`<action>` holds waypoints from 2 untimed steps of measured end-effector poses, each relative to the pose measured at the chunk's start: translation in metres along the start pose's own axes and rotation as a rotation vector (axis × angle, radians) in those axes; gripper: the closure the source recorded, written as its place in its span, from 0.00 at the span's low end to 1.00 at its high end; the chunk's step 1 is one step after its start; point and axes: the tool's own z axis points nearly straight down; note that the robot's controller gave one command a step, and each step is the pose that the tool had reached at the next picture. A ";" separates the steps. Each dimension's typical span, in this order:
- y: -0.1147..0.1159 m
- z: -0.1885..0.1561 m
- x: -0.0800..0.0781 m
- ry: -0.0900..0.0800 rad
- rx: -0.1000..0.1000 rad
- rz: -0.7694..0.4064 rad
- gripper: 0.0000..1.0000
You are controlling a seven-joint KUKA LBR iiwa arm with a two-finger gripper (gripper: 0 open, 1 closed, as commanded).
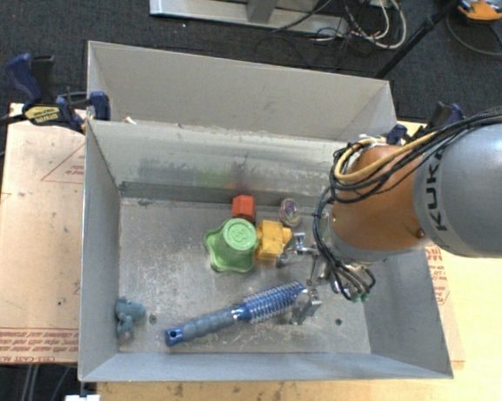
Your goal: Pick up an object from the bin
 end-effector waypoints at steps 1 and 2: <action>0.001 0.006 0.004 0.014 -0.003 -0.001 1.00; -0.011 -0.153 0.001 0.005 0.000 -0.049 1.00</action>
Offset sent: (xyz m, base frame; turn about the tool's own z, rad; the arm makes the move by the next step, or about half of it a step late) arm 0.0000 0.0000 0.0000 0.0000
